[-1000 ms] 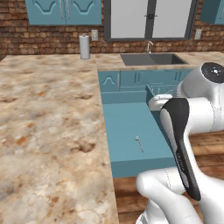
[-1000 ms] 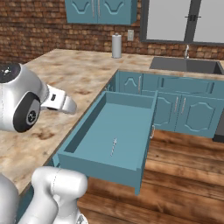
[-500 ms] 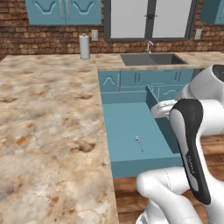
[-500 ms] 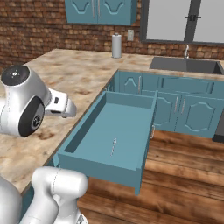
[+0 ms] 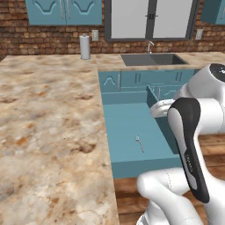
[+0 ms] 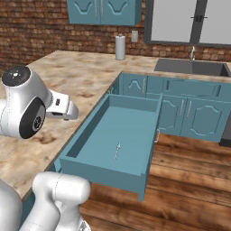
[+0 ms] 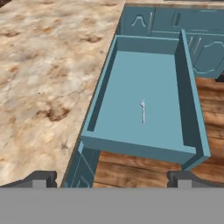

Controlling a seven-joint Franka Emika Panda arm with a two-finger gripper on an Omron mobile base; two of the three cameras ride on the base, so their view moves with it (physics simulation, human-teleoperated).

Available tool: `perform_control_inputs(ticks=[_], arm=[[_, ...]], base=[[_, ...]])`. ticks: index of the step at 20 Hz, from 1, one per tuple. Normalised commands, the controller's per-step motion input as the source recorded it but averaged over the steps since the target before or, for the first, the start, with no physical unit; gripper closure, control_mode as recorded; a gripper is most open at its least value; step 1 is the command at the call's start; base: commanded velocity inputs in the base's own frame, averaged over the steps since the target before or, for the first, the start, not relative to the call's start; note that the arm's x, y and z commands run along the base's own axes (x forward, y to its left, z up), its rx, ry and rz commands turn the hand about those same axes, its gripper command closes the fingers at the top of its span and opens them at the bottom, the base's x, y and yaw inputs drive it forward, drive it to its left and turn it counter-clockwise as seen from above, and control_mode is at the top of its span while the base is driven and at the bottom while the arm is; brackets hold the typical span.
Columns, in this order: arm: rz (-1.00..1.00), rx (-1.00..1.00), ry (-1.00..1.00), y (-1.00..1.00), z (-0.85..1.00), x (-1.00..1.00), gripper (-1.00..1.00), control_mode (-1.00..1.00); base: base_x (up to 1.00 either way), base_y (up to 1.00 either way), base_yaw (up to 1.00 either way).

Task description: Organize the utensils by type. Pick up the wooden spoons from the counter and place them in the open cabinet. Then pick up the metallic utensils from the counter and place them in the open drawer.

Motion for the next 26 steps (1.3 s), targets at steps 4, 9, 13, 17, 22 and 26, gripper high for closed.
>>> perform_control_inputs(ticks=[4, 9, 13, 17, 22, 26], arm=[[0.00, 0.00, 0.00, 0.00, 0.00, 0.00, -1.00, 1.00], [0.00, 0.00, 0.00, 0.00, 0.00, 0.00, -1.00, 1.00], [0.00, 0.00, 0.00, 0.00, 0.00, 0.00, -1.00, 1.00], [0.00, 0.00, 0.00, 0.00, 0.00, 0.00, -1.00, 1.00], [0.00, 0.00, 0.00, 0.00, 0.00, 0.00, -1.00, 1.00], [0.00, 0.00, 0.00, 0.00, 0.00, 0.00, -1.00, 1.00]], base=[[-0.01, 0.00, 0.00], [0.00, -0.21, -0.02], [0.00, -0.67, -0.07], [-0.14, -0.89, -0.08], [-0.13, -0.91, -0.07], [-0.19, -0.98, -0.08]])
